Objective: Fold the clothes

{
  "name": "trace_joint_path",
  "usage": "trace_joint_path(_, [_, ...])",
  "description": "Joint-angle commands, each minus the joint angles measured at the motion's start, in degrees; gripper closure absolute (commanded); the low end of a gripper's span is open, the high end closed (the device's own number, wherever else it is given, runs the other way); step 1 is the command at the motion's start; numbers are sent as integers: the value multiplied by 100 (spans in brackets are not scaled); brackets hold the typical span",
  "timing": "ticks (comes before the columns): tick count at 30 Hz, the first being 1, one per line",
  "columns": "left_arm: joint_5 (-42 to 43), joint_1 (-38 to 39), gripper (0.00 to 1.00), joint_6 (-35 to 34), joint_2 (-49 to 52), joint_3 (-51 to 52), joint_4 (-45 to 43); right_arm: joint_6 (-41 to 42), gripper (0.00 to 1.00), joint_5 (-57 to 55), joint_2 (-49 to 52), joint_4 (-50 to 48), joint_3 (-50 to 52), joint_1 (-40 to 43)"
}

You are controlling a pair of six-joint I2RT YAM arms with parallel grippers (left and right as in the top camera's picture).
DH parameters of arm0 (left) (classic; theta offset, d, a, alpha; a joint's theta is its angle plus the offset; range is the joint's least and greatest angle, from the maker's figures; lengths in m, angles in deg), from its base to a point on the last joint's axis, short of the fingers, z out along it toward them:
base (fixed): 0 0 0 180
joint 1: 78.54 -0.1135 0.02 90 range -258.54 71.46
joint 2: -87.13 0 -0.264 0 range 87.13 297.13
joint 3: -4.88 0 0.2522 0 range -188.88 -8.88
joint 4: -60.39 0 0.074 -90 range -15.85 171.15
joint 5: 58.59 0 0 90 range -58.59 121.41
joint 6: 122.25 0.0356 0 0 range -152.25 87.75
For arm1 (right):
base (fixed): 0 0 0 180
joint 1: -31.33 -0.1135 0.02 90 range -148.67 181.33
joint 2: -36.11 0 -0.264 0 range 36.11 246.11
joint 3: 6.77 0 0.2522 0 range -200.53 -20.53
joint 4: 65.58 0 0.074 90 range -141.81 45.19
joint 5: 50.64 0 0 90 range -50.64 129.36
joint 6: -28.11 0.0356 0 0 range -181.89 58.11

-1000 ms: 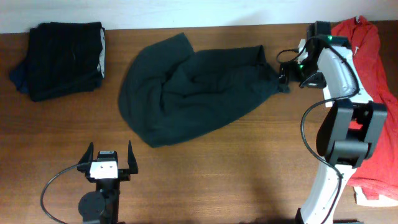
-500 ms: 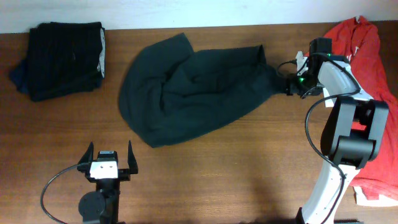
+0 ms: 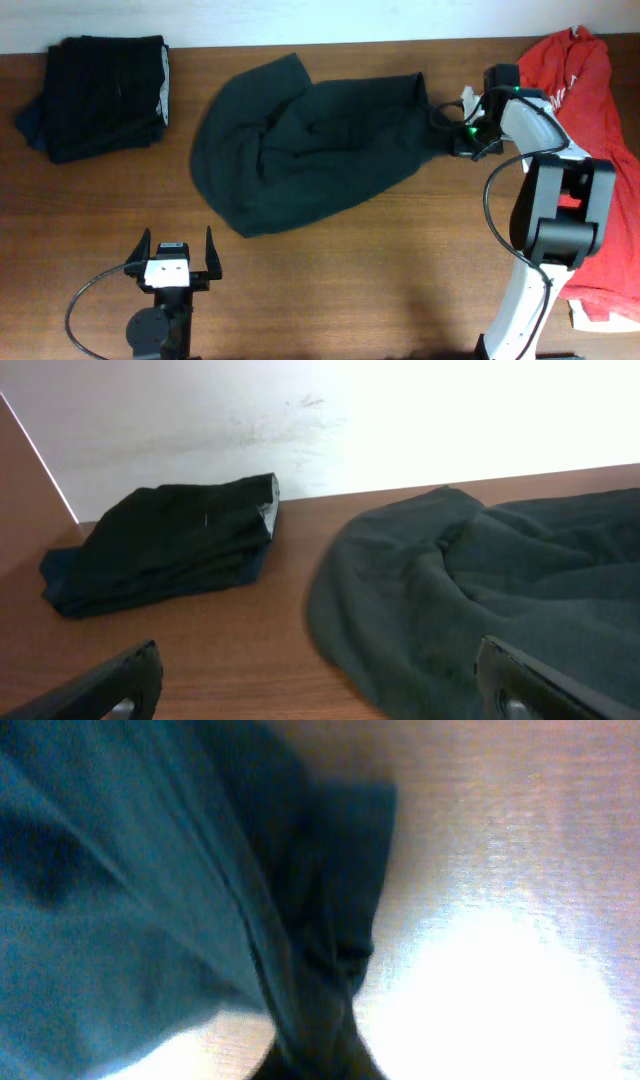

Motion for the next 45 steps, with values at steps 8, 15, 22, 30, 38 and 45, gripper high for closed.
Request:
trace_joint_path(8, [70,-13,1,85,-35,35,7,785,96,4,-1644,3174,-2452,66])
trace_joint_path(15, [2306,-13,1,-544,-35,24,-944,780,96,4,-2256,3215,-2448,63])
trace_joint_path(22, [2721,-13,1,-531,619,-940,-623,782,96,33,-2243,3206,-2448,59])
trace_joint_path(30, [3646,-2,1,-431,4806,-3788,1309,780,96,345,-2243,3222,-2448,59])
trace_joint_path(38, [564,636,1,-802,7495,-6186,3622,780,96,345,-2243,3202,-2448,59])
trace_joint_path(45, [911,861,1,-1056,9248,-6349,2599,778,96,326,-2243,3257,-2448,59])
